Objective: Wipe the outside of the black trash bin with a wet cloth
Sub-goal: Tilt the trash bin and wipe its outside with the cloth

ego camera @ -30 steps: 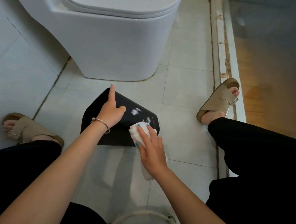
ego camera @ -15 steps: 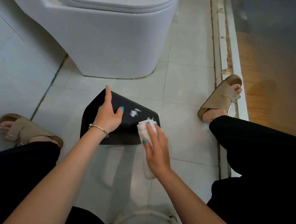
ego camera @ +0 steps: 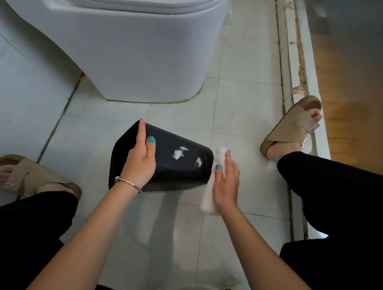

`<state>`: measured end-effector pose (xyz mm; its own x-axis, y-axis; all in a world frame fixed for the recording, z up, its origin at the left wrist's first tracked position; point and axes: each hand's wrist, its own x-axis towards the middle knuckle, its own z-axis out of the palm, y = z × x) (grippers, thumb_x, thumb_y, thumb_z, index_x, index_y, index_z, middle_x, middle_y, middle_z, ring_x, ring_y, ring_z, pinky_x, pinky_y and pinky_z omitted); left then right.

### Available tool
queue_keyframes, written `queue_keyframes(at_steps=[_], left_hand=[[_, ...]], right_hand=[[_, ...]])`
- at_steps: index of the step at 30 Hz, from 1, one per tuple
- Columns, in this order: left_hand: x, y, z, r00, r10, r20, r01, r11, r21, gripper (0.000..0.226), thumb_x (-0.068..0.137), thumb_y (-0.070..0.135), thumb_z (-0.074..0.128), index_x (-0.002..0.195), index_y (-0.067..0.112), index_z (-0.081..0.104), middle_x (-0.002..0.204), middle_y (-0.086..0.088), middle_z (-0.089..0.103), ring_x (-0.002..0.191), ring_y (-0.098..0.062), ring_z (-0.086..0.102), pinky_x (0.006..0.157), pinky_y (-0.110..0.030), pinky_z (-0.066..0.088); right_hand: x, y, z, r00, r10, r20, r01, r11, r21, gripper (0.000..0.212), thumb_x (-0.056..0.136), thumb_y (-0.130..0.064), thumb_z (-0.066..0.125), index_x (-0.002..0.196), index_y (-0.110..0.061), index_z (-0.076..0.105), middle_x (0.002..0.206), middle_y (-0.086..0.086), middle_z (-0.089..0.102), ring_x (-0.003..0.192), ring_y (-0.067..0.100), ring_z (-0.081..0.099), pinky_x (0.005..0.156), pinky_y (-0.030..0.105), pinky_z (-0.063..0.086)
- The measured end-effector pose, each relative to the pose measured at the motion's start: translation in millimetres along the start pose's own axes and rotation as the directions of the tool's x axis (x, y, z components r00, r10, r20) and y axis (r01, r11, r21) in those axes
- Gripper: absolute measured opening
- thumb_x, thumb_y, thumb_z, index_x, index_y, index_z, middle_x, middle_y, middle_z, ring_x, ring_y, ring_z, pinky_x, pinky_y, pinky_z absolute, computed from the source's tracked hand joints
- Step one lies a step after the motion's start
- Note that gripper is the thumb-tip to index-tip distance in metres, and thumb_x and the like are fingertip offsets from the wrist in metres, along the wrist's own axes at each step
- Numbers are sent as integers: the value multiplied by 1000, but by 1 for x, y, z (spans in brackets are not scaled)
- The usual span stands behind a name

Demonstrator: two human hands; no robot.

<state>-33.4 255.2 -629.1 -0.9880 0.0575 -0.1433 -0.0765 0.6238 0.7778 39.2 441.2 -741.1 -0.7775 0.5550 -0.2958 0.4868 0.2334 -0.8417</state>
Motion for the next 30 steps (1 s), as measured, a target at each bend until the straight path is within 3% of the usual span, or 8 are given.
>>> queue_keyframes(at_steps=[5, 6, 8, 10, 14, 23, 27, 30], left_hand=[[0, -3, 2, 999, -27, -46, 25, 999, -38, 50, 105, 26, 26, 153, 27, 10, 73, 24, 23, 58, 7, 34, 56, -10, 30], [0, -3, 2, 998, -28, -54, 25, 999, -48, 50, 105, 27, 26, 153, 28, 11, 73, 24, 25, 59, 4, 37, 56, -11, 31], [-1, -2, 3, 998, -21, -56, 18, 998, -61, 50, 105, 28, 26, 153, 29, 11, 73, 22, 30, 63, -21, 44, 61, -26, 37], [1, -1, 4, 999, -17, -48, 14, 998, -59, 51, 104, 28, 26, 153, 28, 12, 72, 19, 36, 63, -25, 41, 63, -33, 36], [4, 6, 8, 1000, 8, -6, -9, 997, -81, 51, 104, 28, 28, 153, 27, 12, 66, -10, 39, 55, -19, 34, 58, -33, 31], [0, 15, 21, 999, 37, 15, -36, 997, -69, 52, 103, 28, 30, 152, 30, 13, 57, -3, 35, 51, -16, 34, 54, -34, 30], [-5, 15, 25, 999, 36, -3, -36, 997, -68, 52, 103, 28, 30, 152, 30, 12, 52, 2, 32, 43, -10, 30, 50, -32, 27], [-4, 9, 17, 1000, 9, -25, -11, 997, -78, 52, 104, 28, 29, 153, 30, 11, 58, -7, 38, 45, -9, 31, 52, -34, 29]], right_hand=[[12, -3, 2, 989, -36, 147, 69, 971, -231, 49, 104, -40, 34, 150, -48, 20, 157, -3, 24, 128, 28, 38, 102, 40, 36], [13, -4, 2, 986, -37, 161, 79, 961, -266, 48, 104, -40, 33, 150, -49, 19, 157, -4, 23, 127, 29, 38, 100, 41, 37], [15, -5, 2, 983, -33, 179, 89, 944, -318, 48, 104, -40, 30, 150, -49, 17, 158, -5, 23, 124, 31, 40, 97, 42, 39], [17, -5, 0, 982, -23, 186, 88, 933, -350, 48, 105, -39, 30, 150, -48, 17, 158, -4, 23, 123, 32, 40, 96, 42, 39], [12, -5, -1, 985, -36, 171, 97, 926, -364, 49, 105, -37, 30, 151, -46, 17, 156, -4, 26, 121, 31, 41, 96, 42, 42], [4, -10, -2, 970, -143, 197, 190, 950, -247, 48, 104, -34, 34, 149, -49, 23, 153, -10, 28, 122, 24, 42, 94, 33, 36], [16, -2, -6, 982, -48, 184, 95, 962, -255, 48, 104, -35, 33, 147, -52, 22, 154, -8, 29, 125, 27, 43, 96, 37, 36], [25, -8, -7, 977, 10, 213, 55, 953, -297, 48, 104, -36, 31, 147, -55, 21, 156, -9, 26, 125, 31, 41, 96, 40, 36]])
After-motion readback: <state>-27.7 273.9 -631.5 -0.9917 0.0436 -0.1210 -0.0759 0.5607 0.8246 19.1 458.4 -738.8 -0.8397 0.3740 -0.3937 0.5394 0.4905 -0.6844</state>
